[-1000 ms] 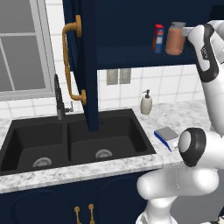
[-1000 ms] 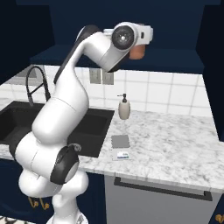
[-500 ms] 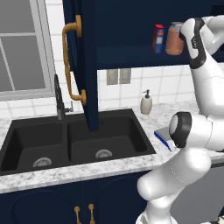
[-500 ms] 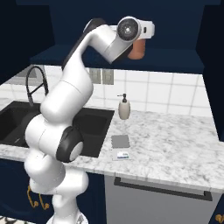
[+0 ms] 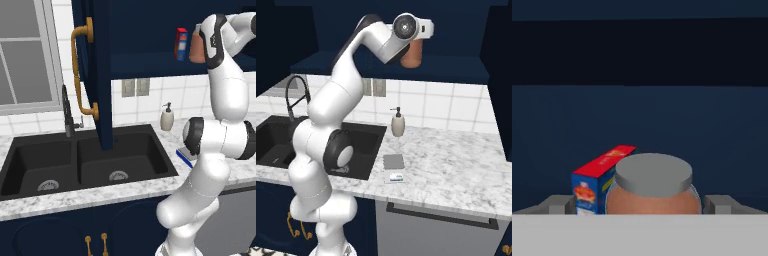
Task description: Pick the honey bottle and place it on the digital scale for weighing, and close the cabinet.
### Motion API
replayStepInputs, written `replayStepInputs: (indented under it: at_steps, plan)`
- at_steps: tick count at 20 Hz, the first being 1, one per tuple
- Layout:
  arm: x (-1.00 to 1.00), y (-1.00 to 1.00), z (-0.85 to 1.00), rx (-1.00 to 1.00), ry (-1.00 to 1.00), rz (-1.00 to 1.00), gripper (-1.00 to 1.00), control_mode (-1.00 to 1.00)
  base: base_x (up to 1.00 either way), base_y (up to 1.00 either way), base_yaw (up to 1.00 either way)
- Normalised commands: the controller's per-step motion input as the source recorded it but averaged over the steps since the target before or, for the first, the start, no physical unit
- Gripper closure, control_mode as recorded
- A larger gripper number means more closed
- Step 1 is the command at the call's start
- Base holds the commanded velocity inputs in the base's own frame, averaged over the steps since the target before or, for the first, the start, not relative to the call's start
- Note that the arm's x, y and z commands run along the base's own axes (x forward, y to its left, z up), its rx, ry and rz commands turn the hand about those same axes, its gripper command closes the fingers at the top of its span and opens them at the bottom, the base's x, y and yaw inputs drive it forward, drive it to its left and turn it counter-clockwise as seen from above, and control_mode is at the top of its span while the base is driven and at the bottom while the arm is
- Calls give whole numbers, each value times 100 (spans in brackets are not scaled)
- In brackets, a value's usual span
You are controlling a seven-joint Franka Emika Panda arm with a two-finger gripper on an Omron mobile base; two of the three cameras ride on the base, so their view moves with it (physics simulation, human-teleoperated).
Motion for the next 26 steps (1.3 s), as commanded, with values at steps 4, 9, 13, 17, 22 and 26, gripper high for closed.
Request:
replayStepInputs:
  at_steps: [4, 9, 13, 17, 22, 26]
  plan:
    - [34, -16, 0, 0, 0, 0, -100, -100, 0, 0, 0]
    - [26, -2, 0, -2, 4, 0, -100, -100, 0, 0, 0]
    - [6, 0, 0, -4, 5, 0, -100, -100, 0, 0, 0]
    - [11, 0, 0, -6, 9, 0, -100, -100, 0, 0, 0]
    - [20, 3, 0, -8, 10, 0, -100, -100, 0, 0, 0]
    - [18, 0, 0, -6, 10, 0, -100, -100, 0, 0, 0]
